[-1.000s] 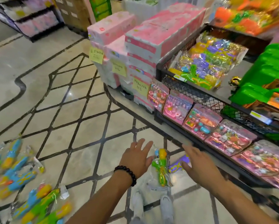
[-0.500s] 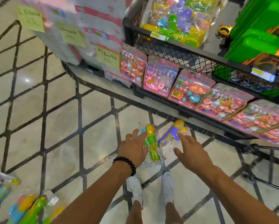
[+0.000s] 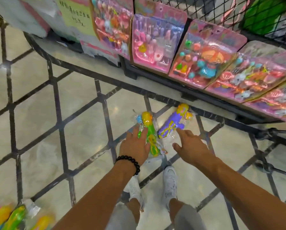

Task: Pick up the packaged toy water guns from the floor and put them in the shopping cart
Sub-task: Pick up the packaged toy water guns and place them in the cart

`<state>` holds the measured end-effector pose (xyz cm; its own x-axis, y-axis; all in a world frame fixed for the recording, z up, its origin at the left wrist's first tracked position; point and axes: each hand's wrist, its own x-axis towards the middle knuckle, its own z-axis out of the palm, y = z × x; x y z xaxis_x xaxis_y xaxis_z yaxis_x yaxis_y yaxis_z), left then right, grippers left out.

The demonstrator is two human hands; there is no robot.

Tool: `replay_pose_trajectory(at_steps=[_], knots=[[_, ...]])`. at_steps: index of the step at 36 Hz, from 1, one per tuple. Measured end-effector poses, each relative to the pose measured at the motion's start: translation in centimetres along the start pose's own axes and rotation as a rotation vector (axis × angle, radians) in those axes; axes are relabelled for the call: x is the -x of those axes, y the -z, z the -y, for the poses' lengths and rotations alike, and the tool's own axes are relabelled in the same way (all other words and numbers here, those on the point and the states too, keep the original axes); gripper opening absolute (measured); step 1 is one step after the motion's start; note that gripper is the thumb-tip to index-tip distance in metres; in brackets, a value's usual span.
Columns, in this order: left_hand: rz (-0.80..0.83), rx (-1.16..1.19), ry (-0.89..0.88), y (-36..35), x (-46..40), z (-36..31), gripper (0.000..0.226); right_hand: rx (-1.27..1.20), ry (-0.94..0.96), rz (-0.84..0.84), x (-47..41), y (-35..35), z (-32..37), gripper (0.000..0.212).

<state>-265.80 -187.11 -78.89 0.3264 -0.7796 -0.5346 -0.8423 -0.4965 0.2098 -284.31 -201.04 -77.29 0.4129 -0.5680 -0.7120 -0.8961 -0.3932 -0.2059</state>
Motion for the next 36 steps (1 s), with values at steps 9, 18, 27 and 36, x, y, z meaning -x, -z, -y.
replay_pose_trajectory(at_steps=[9, 18, 27, 36], knots=[[0.039, 0.045, 0.078, -13.3, -9.8, 1.9, 0.063, 0.002, -0.034, -0.044, -12.5, -8.6, -3.9, 0.071], [0.102, 0.139, 0.162, -26.7, -21.7, 3.4, 0.068, -0.065, -0.148, -0.012, -27.3, -17.8, -9.0, 0.08], [0.013, 0.174, 0.182, -36.9, -31.0, 4.7, 0.078, -0.124, -0.19, -0.122, -38.3, -25.0, -12.9, 0.088], [-0.076, 0.219, 0.24, -41.3, -33.0, 3.0, 0.092, -0.207, -0.196, -0.222, -42.6, -29.9, -14.7, 0.099]])
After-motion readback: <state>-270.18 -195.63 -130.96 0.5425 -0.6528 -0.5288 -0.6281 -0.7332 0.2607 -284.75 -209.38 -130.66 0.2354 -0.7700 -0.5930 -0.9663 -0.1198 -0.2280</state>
